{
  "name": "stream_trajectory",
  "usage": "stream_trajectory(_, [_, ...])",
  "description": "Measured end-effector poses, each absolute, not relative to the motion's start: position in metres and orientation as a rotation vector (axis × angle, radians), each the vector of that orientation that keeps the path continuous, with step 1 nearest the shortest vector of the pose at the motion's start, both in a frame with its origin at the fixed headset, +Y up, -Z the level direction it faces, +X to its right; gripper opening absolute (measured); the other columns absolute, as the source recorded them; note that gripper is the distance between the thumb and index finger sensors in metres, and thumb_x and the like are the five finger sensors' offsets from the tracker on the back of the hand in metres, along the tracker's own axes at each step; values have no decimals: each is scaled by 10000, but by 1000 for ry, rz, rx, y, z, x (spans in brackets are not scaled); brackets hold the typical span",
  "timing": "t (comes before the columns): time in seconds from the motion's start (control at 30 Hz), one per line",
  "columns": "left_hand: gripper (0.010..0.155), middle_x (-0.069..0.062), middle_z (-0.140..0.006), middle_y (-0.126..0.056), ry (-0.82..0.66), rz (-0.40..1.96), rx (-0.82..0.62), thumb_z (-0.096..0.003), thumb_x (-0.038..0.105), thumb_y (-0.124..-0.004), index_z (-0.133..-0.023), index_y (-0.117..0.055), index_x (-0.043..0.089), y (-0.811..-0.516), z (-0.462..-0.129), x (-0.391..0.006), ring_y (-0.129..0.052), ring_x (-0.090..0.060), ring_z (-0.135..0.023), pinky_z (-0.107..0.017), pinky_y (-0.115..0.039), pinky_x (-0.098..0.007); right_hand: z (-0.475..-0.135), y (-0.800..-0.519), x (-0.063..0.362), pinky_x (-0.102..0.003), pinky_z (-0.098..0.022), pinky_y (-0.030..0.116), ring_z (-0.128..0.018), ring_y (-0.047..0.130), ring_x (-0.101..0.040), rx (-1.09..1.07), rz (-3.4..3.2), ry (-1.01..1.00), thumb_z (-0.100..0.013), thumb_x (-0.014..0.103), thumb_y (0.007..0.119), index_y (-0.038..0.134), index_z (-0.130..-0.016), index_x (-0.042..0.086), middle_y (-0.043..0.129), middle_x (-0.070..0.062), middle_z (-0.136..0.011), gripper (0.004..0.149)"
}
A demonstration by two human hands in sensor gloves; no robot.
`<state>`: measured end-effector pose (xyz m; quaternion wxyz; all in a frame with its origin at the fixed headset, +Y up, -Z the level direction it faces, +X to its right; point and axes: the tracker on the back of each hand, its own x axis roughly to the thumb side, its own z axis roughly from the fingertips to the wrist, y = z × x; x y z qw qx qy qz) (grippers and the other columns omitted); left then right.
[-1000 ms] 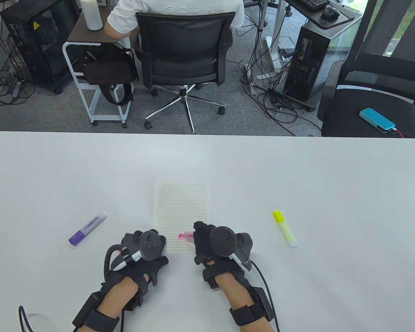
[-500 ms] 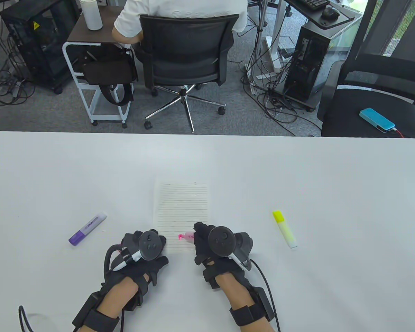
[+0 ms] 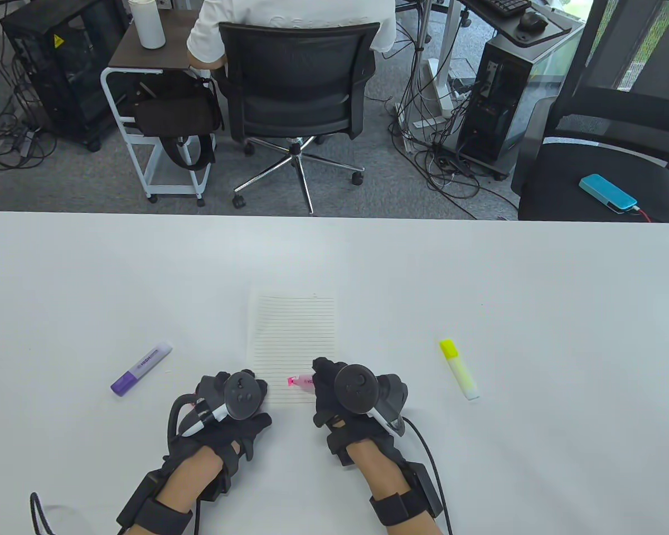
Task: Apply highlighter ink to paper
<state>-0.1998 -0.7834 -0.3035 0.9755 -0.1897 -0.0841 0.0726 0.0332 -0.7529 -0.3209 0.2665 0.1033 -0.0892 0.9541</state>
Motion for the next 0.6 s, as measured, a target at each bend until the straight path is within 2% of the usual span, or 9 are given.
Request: stream_trajectory(0.6, [685, 9, -1186, -385, -170, 146, -383, -474, 557, -673, -1087, -497, 307, -783, -303, -200, -373, -459, -1088, -717, -296, -696, -323, -751, 36, -618, -499, 768, -343, 981, -357, 273, 2574, -180, -475, 300, 855, 922, -801, 154, 1016, -187, -605, 363])
